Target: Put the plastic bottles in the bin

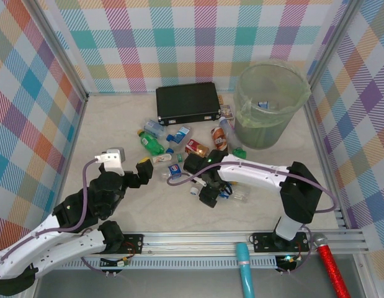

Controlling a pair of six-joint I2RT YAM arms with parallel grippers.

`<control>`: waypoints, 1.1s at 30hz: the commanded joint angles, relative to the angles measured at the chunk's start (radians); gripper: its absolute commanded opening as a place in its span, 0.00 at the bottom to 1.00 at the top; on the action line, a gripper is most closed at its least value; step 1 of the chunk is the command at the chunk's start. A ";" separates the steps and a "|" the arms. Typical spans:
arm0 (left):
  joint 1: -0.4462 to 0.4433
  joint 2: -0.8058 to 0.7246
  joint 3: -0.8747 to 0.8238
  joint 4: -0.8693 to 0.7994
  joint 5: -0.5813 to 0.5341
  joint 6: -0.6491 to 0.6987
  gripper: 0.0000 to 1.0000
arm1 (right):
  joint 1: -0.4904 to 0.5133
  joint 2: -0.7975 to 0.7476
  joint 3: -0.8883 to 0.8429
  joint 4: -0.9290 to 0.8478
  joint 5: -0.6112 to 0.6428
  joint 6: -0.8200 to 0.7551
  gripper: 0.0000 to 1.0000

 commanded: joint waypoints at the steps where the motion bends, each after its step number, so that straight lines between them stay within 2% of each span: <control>1: -0.006 -0.025 -0.016 -0.031 -0.028 0.012 1.00 | 0.006 0.040 -0.016 -0.041 0.050 -0.006 0.87; 9: -0.006 -0.071 -0.031 -0.036 -0.034 0.001 1.00 | 0.005 0.151 -0.014 -0.039 0.145 0.005 0.89; 18: -0.006 -0.078 -0.036 -0.037 -0.033 -0.002 1.00 | 0.005 0.209 -0.017 -0.032 0.159 0.006 0.88; 23: -0.006 -0.081 -0.034 -0.043 -0.035 -0.006 1.00 | 0.006 0.237 -0.013 -0.034 0.179 0.014 0.76; 26: -0.006 -0.085 -0.033 -0.044 -0.037 -0.005 1.00 | 0.007 0.225 0.002 -0.043 0.178 0.024 0.65; 33: -0.006 -0.083 -0.030 -0.042 -0.043 -0.005 1.00 | 0.011 0.108 0.023 -0.058 0.178 0.041 0.64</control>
